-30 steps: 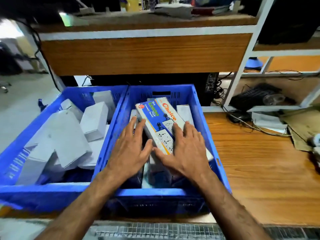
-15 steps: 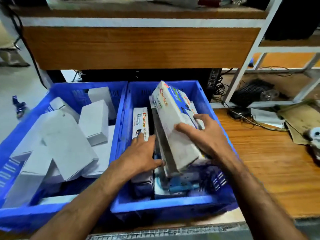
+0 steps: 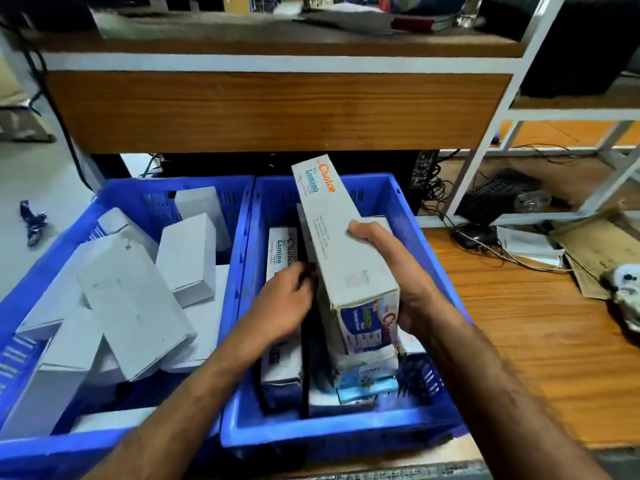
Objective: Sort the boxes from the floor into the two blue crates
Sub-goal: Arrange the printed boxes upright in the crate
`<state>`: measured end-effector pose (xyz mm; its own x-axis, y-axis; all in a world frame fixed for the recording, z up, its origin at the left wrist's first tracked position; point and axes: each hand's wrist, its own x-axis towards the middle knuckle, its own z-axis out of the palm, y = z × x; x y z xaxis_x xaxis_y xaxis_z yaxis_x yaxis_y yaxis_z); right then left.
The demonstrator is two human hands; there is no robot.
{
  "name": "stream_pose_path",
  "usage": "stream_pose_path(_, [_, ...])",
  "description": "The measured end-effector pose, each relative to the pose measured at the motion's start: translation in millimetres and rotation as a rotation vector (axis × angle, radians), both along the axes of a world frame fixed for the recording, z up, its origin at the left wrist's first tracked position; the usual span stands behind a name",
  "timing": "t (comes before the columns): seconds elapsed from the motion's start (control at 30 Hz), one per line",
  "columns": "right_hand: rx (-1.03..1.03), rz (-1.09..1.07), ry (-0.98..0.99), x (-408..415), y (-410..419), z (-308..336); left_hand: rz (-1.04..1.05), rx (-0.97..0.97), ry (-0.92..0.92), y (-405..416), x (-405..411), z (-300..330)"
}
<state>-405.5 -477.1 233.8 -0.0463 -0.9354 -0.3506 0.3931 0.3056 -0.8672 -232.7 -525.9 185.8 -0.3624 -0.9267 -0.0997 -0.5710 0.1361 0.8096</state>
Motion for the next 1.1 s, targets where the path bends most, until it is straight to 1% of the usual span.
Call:
stream_pose_path(0.07, [-0.021, -0.011, 0.054, 3.6, -3.0, -7.6, 0.135, 0.178, 0.245, -0.4, -0.9, 15.6])
stream_pose_path(0.13, [-0.053, -0.034, 0.127, 5.9, -6.8, -12.4, 0.153, 0.278, 0.433, 1.4, 1.8, 33.3])
stream_pose_path(0.2, [-0.084, -0.06, 0.175, 9.1, -11.7, -14.2, 0.1, 0.288, 0.474, 5.5, 4.7, 51.0])
stream_pose_path(0.27, [-0.07, -0.067, 0.171, 16.7, -15.5, -12.8, 0.076, 0.249, 0.457, 11.1, 6.5, 62.0])
stream_pose_path(0.33, [-0.052, -0.036, 0.157, 23.8, -19.5, -15.5, 0.104, 0.149, 0.383, 14.1, 8.2, 69.4])
stream_pose_path(0.37, [-0.052, -0.012, 0.142, 27.0, -21.4, -17.1, 0.104, 0.098, 0.307, 14.7, 8.9, 73.4])
stream_pose_path(0.43, [-0.054, 0.036, 0.126, 31.5, -24.5, -20.9, 0.098, 0.062, 0.165, 14.2, 10.2, 78.8])
stream_pose_path(0.5, [-0.037, 0.121, 0.208, 31.2, -25.1, -24.4, 0.082, 0.066, 0.047, 11.8, 9.7, 80.6])
stream_pose_path(0.57, [-0.036, 0.191, 0.321, 26.0, -22.9, -29.5, 0.082, 0.098, -0.123, 7.8, 8.0, 80.0])
stream_pose_path(0.63, [-0.048, 0.177, 0.416, 17.4, -20.9, -35.9, 0.114, 0.116, -0.246, 6.4, 6.9, 77.7])
stream_pose_path(0.7, [-0.051, 0.107, 0.583, 5.2, -19.4, -41.7, 0.168, 0.06, -0.32, 5.2, 5.1, 73.8])
stream_pose_path(0.77, [-0.035, 0.047, 0.824, -8.2, -17.8, -42.1, 0.22, -0.022, -0.406, 5.8, 4.1, 70.4])
stream_pose_path(0.83, [0.036, 0.084, 1.075, -20.6, -15.6, -42.3, 0.267, -0.103, -0.467, 6.0, 4.7, 67.6])
stream_pose_path(0.9, [0.099, 0.172, 1.25, -25.5, -13.7, -44.1, 0.292, -0.146, -0.506, 7.0, 5.7, 66.5])
stream_pose_path(1.0, [0.12, 0.242, 1.407, -17.5, -17.1, -47.2, 0.323, -0.175, -0.584, 8.2, 4.5, 64.4])
stream_pose_path(1.1, [0.176, 0.342, 1.493, -5.6, -27.2, -50.5, 0.341, -0.167, -0.625, 7.3, 2.5, 64.3])
